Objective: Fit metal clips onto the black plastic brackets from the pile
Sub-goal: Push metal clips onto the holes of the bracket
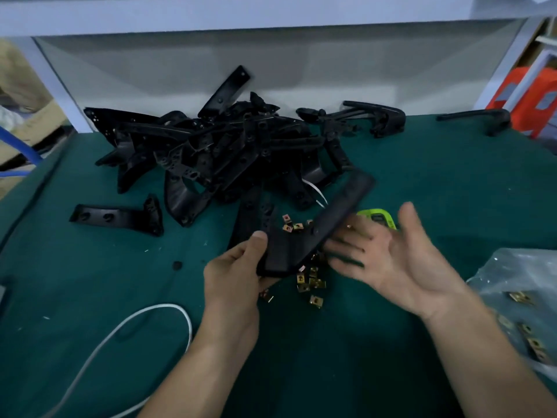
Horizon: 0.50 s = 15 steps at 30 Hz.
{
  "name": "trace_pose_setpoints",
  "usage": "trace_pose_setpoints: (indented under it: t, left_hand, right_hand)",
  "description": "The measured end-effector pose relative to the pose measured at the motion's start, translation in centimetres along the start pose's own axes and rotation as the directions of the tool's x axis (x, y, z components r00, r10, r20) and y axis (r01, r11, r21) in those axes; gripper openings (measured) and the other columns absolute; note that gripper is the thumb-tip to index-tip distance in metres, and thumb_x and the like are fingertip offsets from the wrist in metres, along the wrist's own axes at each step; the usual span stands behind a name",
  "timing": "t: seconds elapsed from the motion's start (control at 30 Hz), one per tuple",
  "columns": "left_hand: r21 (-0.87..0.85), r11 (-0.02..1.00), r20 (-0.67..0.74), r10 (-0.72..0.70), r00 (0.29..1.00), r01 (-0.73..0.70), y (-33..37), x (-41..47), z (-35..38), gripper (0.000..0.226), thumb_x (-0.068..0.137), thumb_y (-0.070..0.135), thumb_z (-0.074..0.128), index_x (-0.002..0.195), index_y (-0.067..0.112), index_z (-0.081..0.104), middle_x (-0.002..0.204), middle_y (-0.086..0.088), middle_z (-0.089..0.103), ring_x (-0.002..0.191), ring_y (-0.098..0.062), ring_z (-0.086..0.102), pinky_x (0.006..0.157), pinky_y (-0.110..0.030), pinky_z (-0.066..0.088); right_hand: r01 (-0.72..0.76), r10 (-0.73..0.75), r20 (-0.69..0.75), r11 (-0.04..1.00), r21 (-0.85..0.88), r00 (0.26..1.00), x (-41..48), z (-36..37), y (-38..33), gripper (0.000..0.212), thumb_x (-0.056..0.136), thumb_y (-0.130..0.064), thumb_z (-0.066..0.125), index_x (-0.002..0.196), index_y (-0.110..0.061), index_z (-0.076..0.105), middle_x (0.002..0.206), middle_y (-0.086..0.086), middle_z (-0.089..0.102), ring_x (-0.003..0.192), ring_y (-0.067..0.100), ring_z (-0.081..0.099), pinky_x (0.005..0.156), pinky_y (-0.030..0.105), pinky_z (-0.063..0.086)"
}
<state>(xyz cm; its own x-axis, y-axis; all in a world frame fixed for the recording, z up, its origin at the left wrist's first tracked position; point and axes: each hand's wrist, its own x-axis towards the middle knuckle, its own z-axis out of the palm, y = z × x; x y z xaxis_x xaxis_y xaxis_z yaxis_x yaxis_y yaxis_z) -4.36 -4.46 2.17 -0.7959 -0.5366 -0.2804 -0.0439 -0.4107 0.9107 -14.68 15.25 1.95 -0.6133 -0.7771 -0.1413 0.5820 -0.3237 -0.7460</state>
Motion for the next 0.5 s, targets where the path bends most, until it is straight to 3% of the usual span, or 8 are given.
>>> trace_pose_setpoints:
  t: [0.03, 0.1, 0.17, 0.27, 0.37, 0.43, 0.5]
  left_hand:
    - [-0.012, 1.000, 0.018, 0.002, 1.000, -0.001, -0.3, -0.2, 0.3, 0.029, 0.097, 0.021, 0.066, 0.075, 0.004, 0.075, 0.083, -0.012, 0.078, 0.075, -0.019, 0.074, 0.063, -0.024, 0.059]
    - [-0.014, 1.000, 0.105, 0.007, 0.994, -0.006, -0.9, -0.7, 0.9, 0.024, 0.096, 0.012, 0.066, 0.072, 0.007, 0.069, 0.076, -0.011, 0.074, 0.070, -0.018, 0.071, 0.063, -0.027, 0.060]
    - [0.020, 1.000, 0.255, -0.019, 0.967, 0.015, -1.4, -1.1, 1.0, 0.019, 0.096, 0.008, 0.065, 0.077, 0.006, 0.069, 0.078, -0.013, 0.073, 0.070, -0.020, 0.071, 0.062, -0.029, 0.060]
    - [0.172, 0.985, 0.427, -0.090, 0.900, 0.017, -1.5, -1.2, 0.8, 0.016, 0.097, 0.007, 0.064, 0.084, 0.002, 0.072, 0.079, -0.015, 0.072, 0.069, -0.023, 0.071, 0.059, -0.028, 0.060]
    - [0.268, 0.958, 0.418, -0.024, 0.908, -0.098, -1.4, -1.0, 0.9, 0.017, 0.097, 0.010, 0.065, 0.084, 0.012, 0.077, 0.078, -0.008, 0.076, 0.070, -0.022, 0.073, 0.063, -0.032, 0.062]
    - [0.457, 0.834, 0.331, 0.162, 0.930, -0.308, -1.4, -0.7, 0.3, 0.012, 0.093, 0.016, 0.072, 0.091, 0.026, 0.079, 0.077, 0.007, 0.076, 0.069, -0.010, 0.073, 0.065, -0.024, 0.058]
    - [0.667, 0.547, 0.360, 0.359, 0.861, -0.507, -1.1, -0.7, -0.7, 0.015, 0.084, 0.023, 0.079, 0.091, 0.036, 0.079, 0.080, 0.025, 0.072, 0.074, 0.005, 0.068, 0.065, -0.004, 0.045]
  right_hand:
    - [0.072, -0.072, 0.028, 0.997, 0.000, 0.997, 0.5, 0.5, 0.5, 0.097, 0.062, -0.065, 0.084, 0.139, -0.012, 0.057, 0.139, 0.014, 0.059, 0.130, 0.029, 0.056, 0.100, 0.043, 0.053]
    - [0.185, -0.182, 0.042, 0.980, -0.080, 0.982, 1.5, 2.0, 1.9, 0.090, 0.071, -0.045, 0.086, 0.146, -0.013, 0.047, 0.135, 0.009, 0.061, 0.124, 0.024, 0.059, 0.099, 0.037, 0.052]
    - [0.216, -0.224, -0.121, 0.974, -0.072, 0.967, 2.1, 3.0, 2.9, 0.070, 0.073, -0.033, 0.084, 0.134, -0.010, 0.058, 0.116, 0.009, 0.067, 0.108, 0.025, 0.063, 0.094, 0.037, 0.055]
    - [0.167, -0.141, -0.339, 0.985, 0.048, 0.930, 1.9, 3.3, 2.9, 0.034, 0.084, -0.021, 0.069, 0.115, -0.009, 0.072, 0.101, 0.012, 0.070, 0.095, 0.025, 0.065, 0.099, 0.040, 0.052]
    - [0.177, -0.135, -0.424, 0.982, 0.061, 0.896, 1.8, 2.8, 2.6, 0.022, 0.092, -0.018, 0.062, 0.084, -0.008, 0.080, 0.080, 0.009, 0.069, 0.069, 0.016, 0.067, 0.073, 0.027, 0.060]
    - [0.252, -0.181, -0.501, 0.965, 0.078, 0.846, 2.0, 2.6, 2.7, 0.032, 0.096, -0.019, 0.063, 0.068, -0.011, 0.077, 0.072, 0.006, 0.066, 0.061, 0.014, 0.065, 0.062, 0.023, 0.056]
    - [0.297, -0.218, -0.555, 0.953, 0.054, 0.802, 2.0, 2.6, 2.4, 0.036, 0.095, -0.026, 0.066, 0.061, -0.014, 0.074, 0.067, 0.003, 0.064, 0.058, 0.013, 0.063, 0.059, 0.021, 0.054]
